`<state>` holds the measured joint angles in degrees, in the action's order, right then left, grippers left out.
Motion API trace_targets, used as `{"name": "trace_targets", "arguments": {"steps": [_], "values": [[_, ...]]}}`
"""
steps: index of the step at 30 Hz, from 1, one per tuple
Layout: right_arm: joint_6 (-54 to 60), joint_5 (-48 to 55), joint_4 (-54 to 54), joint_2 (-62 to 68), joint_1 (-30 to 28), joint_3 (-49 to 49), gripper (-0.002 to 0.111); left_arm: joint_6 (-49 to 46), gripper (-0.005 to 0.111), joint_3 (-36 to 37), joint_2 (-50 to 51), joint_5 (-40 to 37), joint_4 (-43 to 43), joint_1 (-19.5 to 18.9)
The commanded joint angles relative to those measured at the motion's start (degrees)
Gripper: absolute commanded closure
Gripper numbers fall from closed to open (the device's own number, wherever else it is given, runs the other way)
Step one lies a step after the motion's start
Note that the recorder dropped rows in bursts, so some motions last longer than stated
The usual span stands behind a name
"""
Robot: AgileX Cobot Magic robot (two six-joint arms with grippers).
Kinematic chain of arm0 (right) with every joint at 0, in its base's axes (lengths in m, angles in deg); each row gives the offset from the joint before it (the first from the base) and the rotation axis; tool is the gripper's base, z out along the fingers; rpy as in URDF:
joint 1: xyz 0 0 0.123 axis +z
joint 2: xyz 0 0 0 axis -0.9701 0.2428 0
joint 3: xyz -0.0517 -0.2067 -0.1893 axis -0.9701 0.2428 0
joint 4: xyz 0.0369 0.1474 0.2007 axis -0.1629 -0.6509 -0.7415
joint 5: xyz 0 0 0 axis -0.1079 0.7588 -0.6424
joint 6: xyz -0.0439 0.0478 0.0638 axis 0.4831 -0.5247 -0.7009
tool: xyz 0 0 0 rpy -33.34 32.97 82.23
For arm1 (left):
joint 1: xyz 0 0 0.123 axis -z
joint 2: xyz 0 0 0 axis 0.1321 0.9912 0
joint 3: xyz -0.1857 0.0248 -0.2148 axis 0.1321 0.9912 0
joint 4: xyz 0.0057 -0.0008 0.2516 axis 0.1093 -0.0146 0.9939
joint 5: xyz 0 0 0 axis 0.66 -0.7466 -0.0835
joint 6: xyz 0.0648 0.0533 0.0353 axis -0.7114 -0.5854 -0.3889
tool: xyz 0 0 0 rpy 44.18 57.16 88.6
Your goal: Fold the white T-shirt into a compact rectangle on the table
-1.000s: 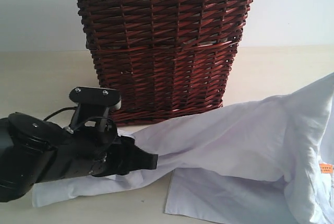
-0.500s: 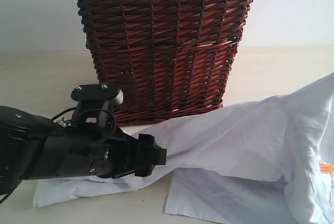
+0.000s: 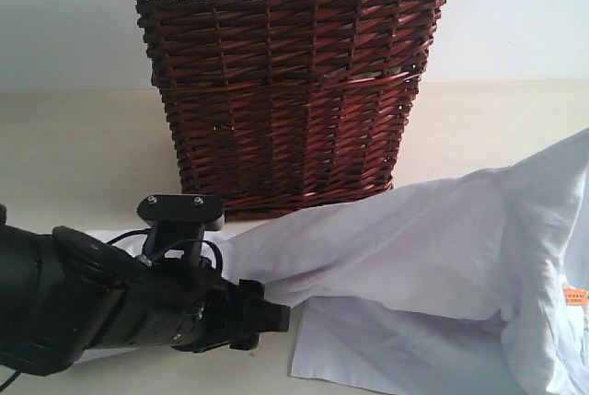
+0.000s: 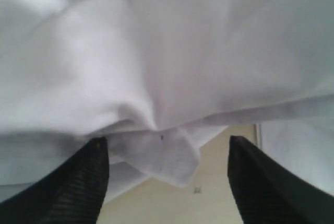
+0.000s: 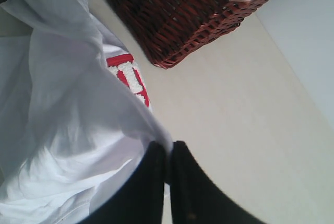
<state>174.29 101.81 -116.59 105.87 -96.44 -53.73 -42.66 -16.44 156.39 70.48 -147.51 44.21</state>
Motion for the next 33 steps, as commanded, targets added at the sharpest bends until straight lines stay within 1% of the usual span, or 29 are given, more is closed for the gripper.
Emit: {"name": "trace_targets", "arguments": {"steps": [1, 8, 10, 11, 12, 14, 16, 17, 21, 26, 29, 33], "values": [[-0.1, 0.4, -0.2, -0.5, -0.2, -0.6, 0.108, 0.4, 0.044, -2.6, 1.1, 0.4, 0.6, 0.1], [-0.1, 0.4, -0.2, -0.5, -0.2, -0.6, 0.108, 0.4, 0.044, -3.9, 6.1, -1.2, 0.8, 0.1], [-0.1, 0.4, -0.2, -0.5, -0.2, -0.6, 0.108, 0.4, 0.046, -3.9, 7.0, -1.7, 0.6, 0.1], [-0.1, 0.4, -0.2, -0.5, -0.2, -0.6, 0.108, 0.4, 0.050, -3.9, 7.3, -1.8, 0.6, 0.1], [-0.2, 0.4, -0.2, -0.5, -0.2, -0.6, 0.108, 0.4, 0.057, -3.9, 7.4, -1.9, 0.6, 0.1], [-0.2, 0.4, -0.2, -0.5, -0.2, -0.6, 0.108, 0.4, 0.076, -3.9, 7.4, -2.0, 0.6, 0.1], [-0.2, 0.4, -0.2, -0.5, -0.2, -0.6, 0.108, 0.4, 0.099, -3.9, 7.4, -2.0, 0.6, 0.1], [-0.2, 0.4, -0.2, -0.5, -0.2, -0.6, 0.108, 0.4, 0.107, -3.9, 7.4, -1.9, 0.6, 0.1], [-0.2, 0.4, -0.2, -0.5, -0.2, -0.6, 0.108, -0.8, 0.107, -3.9, 7.4, -0.5, 0.7, 0.1], [-0.2, 0.4, -0.2, -0.5, -0.2, -0.6, 0.108, -7.4, 0.107, -3.9, 4.3, 3.4, 0.7, 0.1], [-0.2, 0.4, -0.2, -0.5, -0.2, -0.6, 0.108, -12.9, 0.107, -3.9, -1.3, 7.2, 0.6, 0.1], [-0.2, 0.4, -0.2, -0.5, -0.2, -0.6, 0.108, -24.1, 0.107, -3.9, -10.0, 11.7, -1.7, 0.1]]}}
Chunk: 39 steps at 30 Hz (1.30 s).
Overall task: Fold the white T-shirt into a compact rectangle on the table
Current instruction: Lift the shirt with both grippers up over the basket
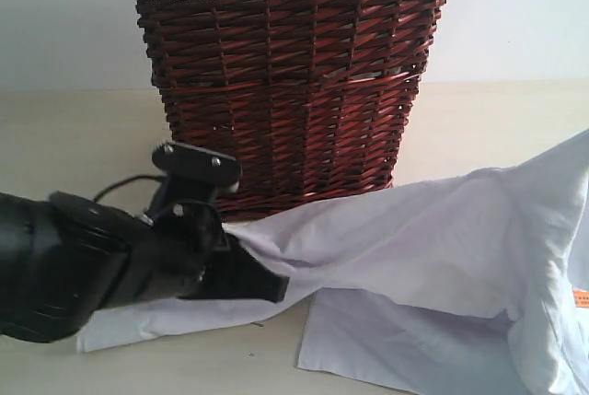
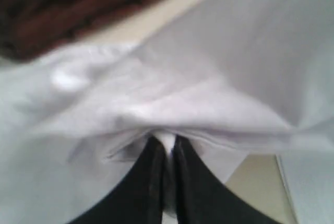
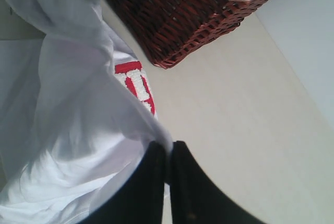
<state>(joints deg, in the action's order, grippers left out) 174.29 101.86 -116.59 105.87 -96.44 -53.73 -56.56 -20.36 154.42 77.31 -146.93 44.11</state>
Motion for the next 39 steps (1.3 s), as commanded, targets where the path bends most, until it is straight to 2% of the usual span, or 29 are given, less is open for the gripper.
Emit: {"name": "trace_targets", "arguments": {"steps": [1, 8, 11, 19, 25, 35, 39], "values": [[-0.2, 0.3, -0.2, -0.5, -0.2, -0.6, 0.108, -13.0, 0.107, 0.0, -10.3, 6.6, -2.3, 0.2], [-0.4, 0.3, -0.2, -0.5, -0.2, -0.6, 0.108, -23.4, 0.107, 0.9, -23.2, 22.0, -2.3, 0.2], [-0.4, 0.2, -0.2, -0.5, -0.2, -0.6, 0.108, -27.8, 0.107, 1.4, -26.0, 26.1, -2.3, 0.2], [-0.5, 0.0, -0.2, -0.5, -0.2, -0.6, 0.108, -21.4, 0.107, 5.0, -33.0, 24.5, -2.3, 0.2], [-0.4, 6.4, -0.2, -0.5, -0.2, -0.6, 0.108, -21.5, 0.107, 5.0, -40.4, 22.8, -2.3, 0.2], [-1.5, 6.6, 0.2, -6.2, -0.2, -0.7, 0.108, -21.5, 0.107, 5.2, -52.6, 22.7, -2.3, 0.2], [-2.7, 6.6, -1.4, -8.6, -0.2, -0.7, 0.108, -21.5, 0.107, 7.4, -54.7, 19.3, -2.3, 0.2]]}}
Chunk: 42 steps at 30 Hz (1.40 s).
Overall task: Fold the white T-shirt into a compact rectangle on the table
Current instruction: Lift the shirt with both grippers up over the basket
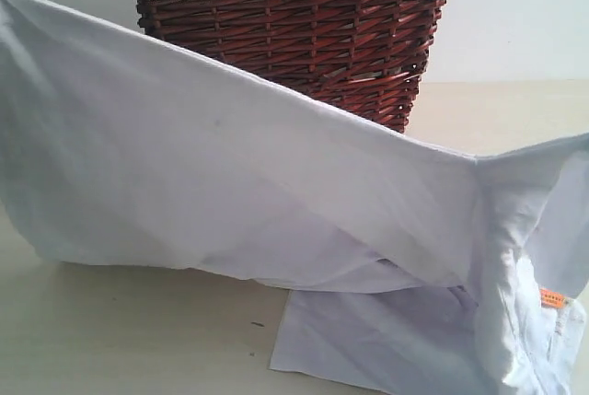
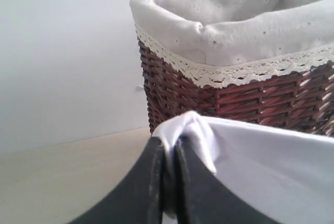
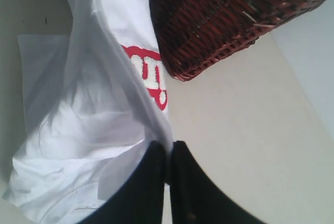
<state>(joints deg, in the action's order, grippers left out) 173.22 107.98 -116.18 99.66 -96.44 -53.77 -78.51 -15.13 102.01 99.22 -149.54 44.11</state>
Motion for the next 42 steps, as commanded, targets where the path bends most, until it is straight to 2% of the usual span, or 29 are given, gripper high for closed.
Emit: {"name": "trace_targets", "arguments": {"steps": [1, 8, 12, 25, 33, 42], "values": [[-2.7, 0.5, -2.3, -2.8, -0.2, -0.7, 0.108, 0.5, 0.107, 2.7, -2.6, -4.5, 0.3, 0.2], [-9.6, 0.5, -6.4, -5.8, -0.2, -0.7, 0.108, 0.5, 0.107, 6.4, -3.6, -17.1, 0.3, 0.2], [-9.6, 0.5, -7.7, -9.1, -0.2, -0.7, 0.108, 0.5, 0.107, 6.5, -3.6, -20.3, 0.3, 0.2], [-16.0, 0.5, -7.4, -16.8, -0.2, -0.7, 0.108, 0.3, 0.107, 6.5, -11.0, -20.5, 0.3, 0.2], [-18.4, 0.5, -7.6, -16.9, -0.2, -0.7, 0.108, 0.3, 0.107, 6.5, -16.8, -20.5, 0.3, 0.2], [-18.4, 0.5, -7.7, -16.9, -0.2, -0.7, 0.108, 0.3, 0.107, 6.5, -18.2, -20.5, 0.3, 0.2]]}}
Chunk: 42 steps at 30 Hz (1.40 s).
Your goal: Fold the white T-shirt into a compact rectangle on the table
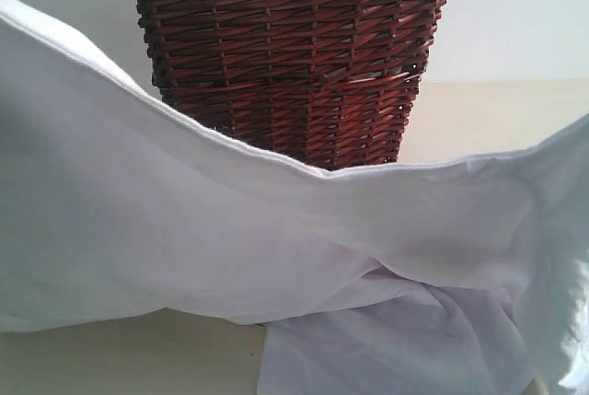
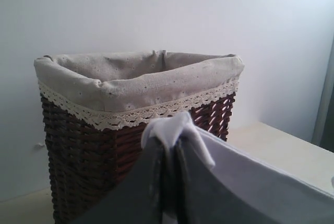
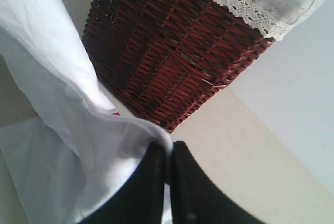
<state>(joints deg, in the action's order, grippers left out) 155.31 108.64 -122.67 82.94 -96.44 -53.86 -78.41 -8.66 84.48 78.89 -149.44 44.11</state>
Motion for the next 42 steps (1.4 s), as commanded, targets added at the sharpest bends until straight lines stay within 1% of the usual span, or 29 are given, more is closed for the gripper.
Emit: {"name": "trace_targets", "arguments": {"steps": [1, 17, 19, 21, 22, 24, 26, 27, 29, 31, 33, 35, 39, 41, 42], "values": [[-0.5, -0.2, -1.2, -0.2, -0.2, -0.6, 0.108, 0.2, 0.107, 0.1, -0.6, -0.2, 0.2, 0.2], [-0.6, -0.2, -1.2, -0.2, -0.2, -0.6, 0.108, 0.2, 0.107, 0.1, -0.6, -0.2, 0.2, 0.2], [-1.7, -0.2, -1.2, -0.2, -0.2, -0.6, 0.108, 0.2, 0.107, 0.1, -0.6, 0.5, 0.2, 0.2], [-2.3, -0.2, -1.1, -0.2, -0.2, -0.6, 0.108, 0.2, 0.107, 0.1, -0.6, 3.0, 0.2, 0.2], [-2.3, -3.7, -1.0, -0.2, -0.2, -0.6, 0.108, 0.2, 0.107, 0.1, -0.6, 4.6, 0.2, 0.2], [-1.6, -13.5, -1.3, 0.1, -0.2, -0.6, 0.108, 0.2, 0.107, 0.1, -0.4, 10.4, 0.2, 0.2], [-1.6, -26.7, -3.2, 1.3, -0.2, -0.6, 0.108, 0.2, 0.107, 0.1, 0.5, 16.0, 2.0, 0.2], [-1.6, -31.8, -4.3, 2.0, -0.2, -0.6, 0.108, 0.2, 0.107, 0.1, 1.0, 17.9, 3.3, 0.2], [-1.4, -42.9, -7.8, 4.3, -0.2, -0.6, 0.108, 0.2, 0.107, 0.1, 2.5, 18.9, 5.7, 0.2], [1.2, -49.6, -12.3, 6.7, -0.2, -0.6, 0.108, 0.2, 0.107, -0.2, 4.6, 18.9, 8.2, 0.2], [6.7, -51.2, -16.2, 9.3, -0.2, -0.6, 0.108, 0.5, 0.107, -0.7, 7.1, 20.4, 10.1, 0.2], [12.4, -50.0, -18.4, 12.5, -0.2, -1.1, 0.108, 2.3, 0.107, -2.6, 10.1, 23.9, 12.9, 0.2], [18.6, -49.1, -24.7, 18.8, -0.2, -4.8, 0.108, 3.7, 0.107, -7.7, 16.0, 30.5, 20.6, 0.0], [21.1, -49.0, -27.6, 22.0, -0.2, -8.2, 0.108, 3.8, 0.107, -10.9, 19.1, 31.5, 23.4, -1.9], [22.1, -48.4, -28.4, 23.2, -0.2, -9.8, 0.108, 3.8, 0.107, -12.3, 20.4, 31.2, 23.6, -3.4]]}}
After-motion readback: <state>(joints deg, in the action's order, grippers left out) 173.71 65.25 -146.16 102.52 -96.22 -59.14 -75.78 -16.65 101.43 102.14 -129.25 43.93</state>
